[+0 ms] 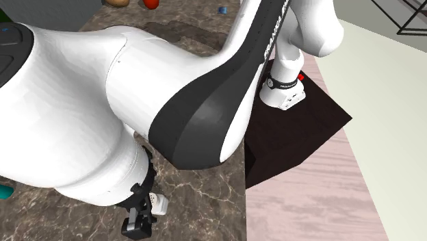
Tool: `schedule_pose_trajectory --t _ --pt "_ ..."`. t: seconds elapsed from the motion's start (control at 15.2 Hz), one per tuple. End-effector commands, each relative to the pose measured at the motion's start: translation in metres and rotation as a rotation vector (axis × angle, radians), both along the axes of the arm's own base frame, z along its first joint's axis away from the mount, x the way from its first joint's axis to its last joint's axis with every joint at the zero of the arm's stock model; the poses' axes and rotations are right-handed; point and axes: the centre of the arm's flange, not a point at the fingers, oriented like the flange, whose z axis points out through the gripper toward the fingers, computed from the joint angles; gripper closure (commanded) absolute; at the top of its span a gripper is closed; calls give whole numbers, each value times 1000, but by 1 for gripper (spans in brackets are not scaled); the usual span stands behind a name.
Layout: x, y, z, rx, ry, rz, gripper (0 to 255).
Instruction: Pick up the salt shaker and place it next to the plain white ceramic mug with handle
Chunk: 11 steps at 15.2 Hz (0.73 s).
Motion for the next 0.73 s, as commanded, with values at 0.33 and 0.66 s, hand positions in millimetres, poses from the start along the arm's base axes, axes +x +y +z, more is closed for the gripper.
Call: schedule_pose_trajectory --t 0.33,0.66 --pt "1 1 -31 0 -1 0 0" --pt "2 1 -31 0 -1 0 0"
